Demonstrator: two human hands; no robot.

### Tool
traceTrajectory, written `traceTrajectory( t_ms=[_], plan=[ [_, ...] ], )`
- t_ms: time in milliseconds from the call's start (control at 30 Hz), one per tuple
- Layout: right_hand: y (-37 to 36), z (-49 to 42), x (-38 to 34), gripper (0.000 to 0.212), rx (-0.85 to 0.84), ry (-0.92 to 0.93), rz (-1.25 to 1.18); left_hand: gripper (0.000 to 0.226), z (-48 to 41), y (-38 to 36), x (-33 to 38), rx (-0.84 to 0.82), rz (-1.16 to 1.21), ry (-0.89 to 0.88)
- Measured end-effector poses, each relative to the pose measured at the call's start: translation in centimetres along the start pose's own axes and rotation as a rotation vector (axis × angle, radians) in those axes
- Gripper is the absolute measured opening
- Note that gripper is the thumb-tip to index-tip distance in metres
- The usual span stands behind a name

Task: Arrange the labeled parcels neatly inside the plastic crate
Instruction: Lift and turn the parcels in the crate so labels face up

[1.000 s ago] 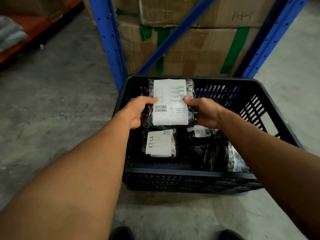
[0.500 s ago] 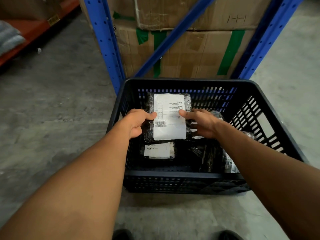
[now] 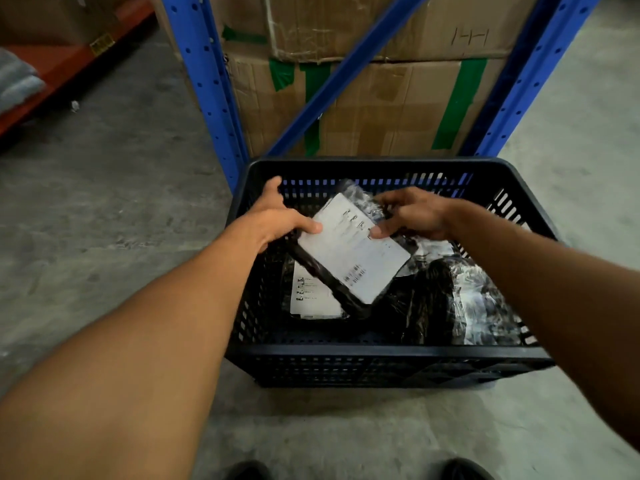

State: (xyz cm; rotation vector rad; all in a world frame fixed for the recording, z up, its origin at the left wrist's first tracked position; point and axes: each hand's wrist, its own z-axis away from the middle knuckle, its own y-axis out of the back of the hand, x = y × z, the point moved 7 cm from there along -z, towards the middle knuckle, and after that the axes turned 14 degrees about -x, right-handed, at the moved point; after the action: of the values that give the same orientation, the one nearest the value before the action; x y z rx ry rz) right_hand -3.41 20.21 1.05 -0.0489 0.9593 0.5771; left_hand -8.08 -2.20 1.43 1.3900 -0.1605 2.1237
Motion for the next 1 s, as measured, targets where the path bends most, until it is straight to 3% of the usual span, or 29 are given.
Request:
traceTrajectory(
  t_ms=[67,133,233,300,367,433,500,567,633,733,833,1000],
  plan=[
    [-0.1,-0.1,-2.0,0.079,-0.029,-0.045,0.219,0.12,-0.1,-1.4,1.4,-0.132,-0.335,0.002],
    [-0.2,-0.4,-3.3,0.079,-0.023,-0.091,0.333,0.117,-0.2,-2.7,1.1,-0.229,-0.455,0.046],
    [-0.5,-0.9,-4.2,0.096,-0.017,-0.08,0.36,0.092,-0.6,-2.9,-0.7,-0.256,-0.273,0.091],
    [0.1,-1.0,-4.8,0.098,0.123,0.015,0.295,0.08,-0.7,-2.3,-2.0,-0.176,-0.069,0.072],
    [1.6,-0.3,-4.2,0.097,0.44,0.081,0.149,0.072,-0.5,-2.1,-3.5,-0.069,0.198,0.052],
    [1.0,0.3,-0.7,0.107,0.611,-0.025,-0.258,0.071,-0.4,-2.6,-4.7,-0.003,0.509,0.04],
    [-2.8,-0.7,2.5,0.097,0.435,-0.11,-0.629,0.072,-0.3,-3.6,-4.9,0.003,0.748,0.019],
    [-5.1,-1.3,3.0,0.066,0.307,-0.049,-0.768,0.078,-0.4,-4.0,-4.9,0.016,0.805,0.003],
    [-5.2,-1.5,2.5,0.048,0.312,-0.022,-0.737,0.083,0.1,-3.7,-5.0,-0.001,0.707,0.041],
    [-4.8,-1.2,1.8,0.045,0.296,-0.07,-0.583,0.081,0.9,-2.1,-5.6,-0.01,0.391,0.194],
    [-5.4,-2.0,2.6,0.043,0.265,-0.126,-0.473,0.079,-0.1,-0.5,-7.2,0.064,0.24,0.284],
    [-7.6,-4.4,4.4,0.048,0.243,-0.246,-0.278,0.035,-1.5,-0.3,-10.0,0.234,0.045,0.364]
  ],
)
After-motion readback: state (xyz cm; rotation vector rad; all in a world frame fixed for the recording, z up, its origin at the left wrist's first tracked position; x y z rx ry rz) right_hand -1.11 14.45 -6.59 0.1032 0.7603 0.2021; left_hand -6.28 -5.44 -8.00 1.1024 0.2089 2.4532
